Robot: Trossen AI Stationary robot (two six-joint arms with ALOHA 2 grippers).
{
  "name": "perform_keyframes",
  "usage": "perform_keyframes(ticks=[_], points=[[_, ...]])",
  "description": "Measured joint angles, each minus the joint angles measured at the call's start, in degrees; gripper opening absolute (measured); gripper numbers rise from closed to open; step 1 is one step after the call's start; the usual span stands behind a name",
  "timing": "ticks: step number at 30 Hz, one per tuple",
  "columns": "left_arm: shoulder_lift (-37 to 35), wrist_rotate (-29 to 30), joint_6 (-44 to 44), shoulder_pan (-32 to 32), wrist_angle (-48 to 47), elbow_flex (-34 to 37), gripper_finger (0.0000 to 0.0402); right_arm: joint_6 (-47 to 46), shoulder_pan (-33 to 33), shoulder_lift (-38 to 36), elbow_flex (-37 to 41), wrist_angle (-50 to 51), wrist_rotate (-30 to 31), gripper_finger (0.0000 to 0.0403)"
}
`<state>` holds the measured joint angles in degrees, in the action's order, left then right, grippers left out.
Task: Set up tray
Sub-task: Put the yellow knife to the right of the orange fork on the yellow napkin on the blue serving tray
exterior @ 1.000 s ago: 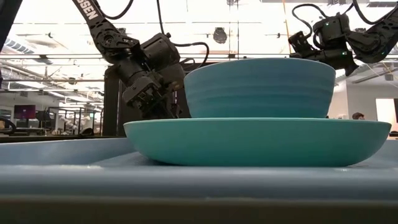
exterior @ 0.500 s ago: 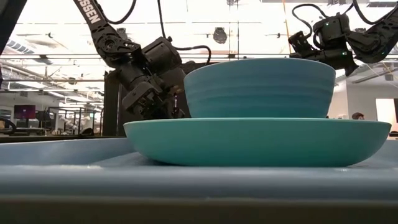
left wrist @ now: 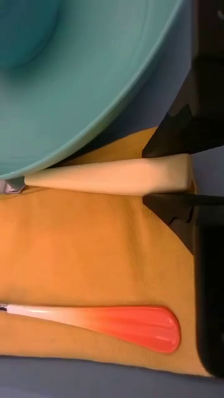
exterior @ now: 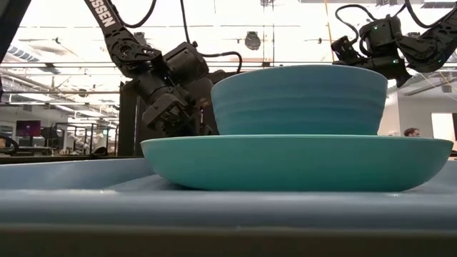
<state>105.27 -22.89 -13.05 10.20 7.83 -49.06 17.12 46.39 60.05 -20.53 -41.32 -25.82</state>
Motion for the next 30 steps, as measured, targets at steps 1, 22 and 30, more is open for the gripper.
perform_keyframes(ticks=[1,22,30], points=[[0.0,0.1,-0.1,0.0,0.3,0.0,0.0082,0.0,0.0,0.0,0.0,0.0,0.0,0.0045],[0.0,0.5,2.5,0.4,3.0,0.0,0.0082,0.0,0.0,0.0,0.0,0.4,0.0,0.0045],[0.0,-0.1,6.6,0.9,3.8,0.0,0.0082,0.0,0.0,0.0,0.0,0.4,0.0,0.0045]])
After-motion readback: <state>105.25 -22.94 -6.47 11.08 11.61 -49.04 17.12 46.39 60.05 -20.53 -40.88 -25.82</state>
